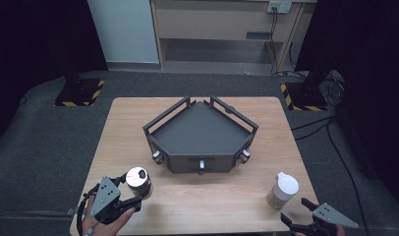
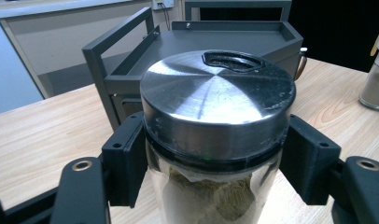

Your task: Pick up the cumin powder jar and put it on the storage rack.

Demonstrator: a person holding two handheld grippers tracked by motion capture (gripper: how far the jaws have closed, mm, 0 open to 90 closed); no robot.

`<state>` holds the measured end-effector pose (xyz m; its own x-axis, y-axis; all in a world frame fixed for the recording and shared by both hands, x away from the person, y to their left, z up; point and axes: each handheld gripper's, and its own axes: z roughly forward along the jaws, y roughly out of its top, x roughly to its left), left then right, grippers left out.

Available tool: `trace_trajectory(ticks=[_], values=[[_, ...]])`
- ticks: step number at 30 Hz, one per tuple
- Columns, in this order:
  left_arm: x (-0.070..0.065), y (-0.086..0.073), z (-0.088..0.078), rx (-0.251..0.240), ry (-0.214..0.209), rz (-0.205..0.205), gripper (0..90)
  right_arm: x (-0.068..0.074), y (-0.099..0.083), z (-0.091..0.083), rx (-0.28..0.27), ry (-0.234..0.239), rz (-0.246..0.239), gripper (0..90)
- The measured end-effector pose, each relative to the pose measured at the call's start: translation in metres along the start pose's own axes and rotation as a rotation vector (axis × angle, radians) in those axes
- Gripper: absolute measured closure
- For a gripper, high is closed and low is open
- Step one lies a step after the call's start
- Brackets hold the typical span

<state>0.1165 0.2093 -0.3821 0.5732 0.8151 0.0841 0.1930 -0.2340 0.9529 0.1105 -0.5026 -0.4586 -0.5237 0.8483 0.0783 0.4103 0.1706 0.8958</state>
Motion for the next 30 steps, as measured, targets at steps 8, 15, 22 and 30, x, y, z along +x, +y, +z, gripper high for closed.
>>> trace_trajectory(ticks=[8, 15, 22, 30], values=[[0.005, 0.017, 0.005, -0.015, -0.019, 0.009, 30.8, 0.001, 0.001, 0.001, -0.001, 0.005, -0.003, 3.0], [0.011, 0.038, 0.009, -0.018, -0.023, 0.037, 30.8, 0.000, 0.001, -0.002, -0.009, 0.001, 0.001, 3.0], [0.016, 0.054, 0.015, -0.020, -0.024, 0.039, 30.8, -0.002, 0.000, -0.003, -0.018, -0.002, 0.006, 2.9], [0.024, 0.071, 0.029, -0.013, -0.037, 0.057, 30.8, -0.003, 0.000, -0.003, -0.019, 0.001, 0.008, 2.9]])
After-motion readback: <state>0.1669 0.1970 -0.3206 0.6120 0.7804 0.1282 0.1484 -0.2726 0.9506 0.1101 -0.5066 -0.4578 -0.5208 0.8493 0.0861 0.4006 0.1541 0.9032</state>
